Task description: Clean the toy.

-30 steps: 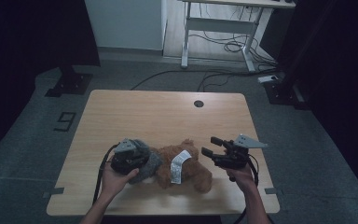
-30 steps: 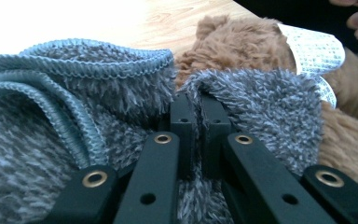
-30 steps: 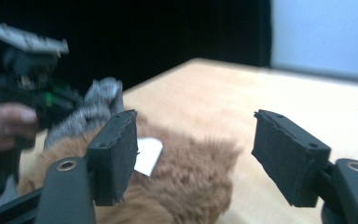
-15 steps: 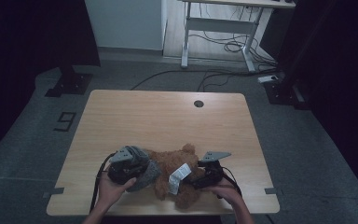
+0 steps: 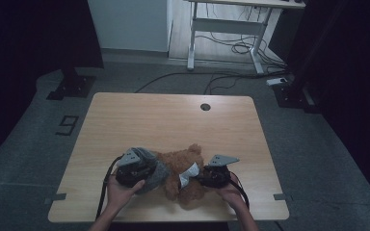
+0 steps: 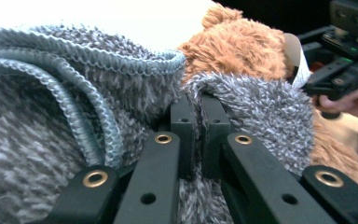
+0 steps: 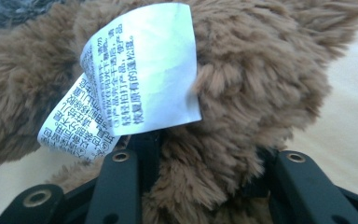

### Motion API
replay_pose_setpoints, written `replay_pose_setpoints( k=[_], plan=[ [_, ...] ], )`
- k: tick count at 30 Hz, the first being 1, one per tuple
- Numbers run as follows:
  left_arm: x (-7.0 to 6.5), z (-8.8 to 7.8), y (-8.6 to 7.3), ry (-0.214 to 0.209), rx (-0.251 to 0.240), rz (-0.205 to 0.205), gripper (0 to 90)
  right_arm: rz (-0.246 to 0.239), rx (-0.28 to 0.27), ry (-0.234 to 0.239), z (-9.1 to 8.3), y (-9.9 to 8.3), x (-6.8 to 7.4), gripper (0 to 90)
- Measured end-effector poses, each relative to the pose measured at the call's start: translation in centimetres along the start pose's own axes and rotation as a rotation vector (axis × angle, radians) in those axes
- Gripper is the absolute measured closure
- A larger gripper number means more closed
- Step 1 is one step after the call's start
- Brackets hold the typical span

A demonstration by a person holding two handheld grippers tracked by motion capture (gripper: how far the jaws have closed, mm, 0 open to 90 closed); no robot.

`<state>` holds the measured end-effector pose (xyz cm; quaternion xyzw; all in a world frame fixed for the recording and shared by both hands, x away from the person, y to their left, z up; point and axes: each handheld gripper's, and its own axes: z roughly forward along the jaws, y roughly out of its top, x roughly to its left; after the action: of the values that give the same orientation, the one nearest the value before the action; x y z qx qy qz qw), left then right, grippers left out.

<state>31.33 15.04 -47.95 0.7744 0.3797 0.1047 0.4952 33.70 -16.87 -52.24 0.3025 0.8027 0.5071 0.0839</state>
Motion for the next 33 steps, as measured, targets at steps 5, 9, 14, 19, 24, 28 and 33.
replay_pose_setpoints(
  k=[5,9,14,19,24,28,33],
  plan=[
    [1.0,3.2,2.2,0.028,-0.013,-0.009,85.8,-0.019,-0.038,-0.115,0.1,0.5,-2.1,58.8],
    [1.8,4.6,3.5,0.036,0.007,-0.015,85.7,-0.026,-0.064,-0.152,0.4,0.9,-4.0,57.4],
    [1.8,3.4,3.3,0.008,0.001,-0.036,85.6,-0.043,-0.091,-0.138,0.4,0.6,-4.0,56.3],
    [-0.5,2.5,5.6,-0.009,-0.032,0.018,85.3,-0.089,-0.104,-0.138,-0.1,0.0,-3.0,56.4],
    [-3.7,5.1,9.0,-0.068,-0.039,0.066,85.3,-0.123,-0.11,-0.137,-0.6,-0.3,-2.3,56.5],
    [-5.7,9.5,9.4,-0.052,0.034,0.106,85.2,-0.142,-0.105,-0.144,-0.9,-0.3,-1.8,56.5],
    [-5.8,10.5,7.8,-0.003,0.017,0.135,85.7,-0.104,-0.101,-0.13,-0.8,-1.2,-2.5,57.1]
  ],
)
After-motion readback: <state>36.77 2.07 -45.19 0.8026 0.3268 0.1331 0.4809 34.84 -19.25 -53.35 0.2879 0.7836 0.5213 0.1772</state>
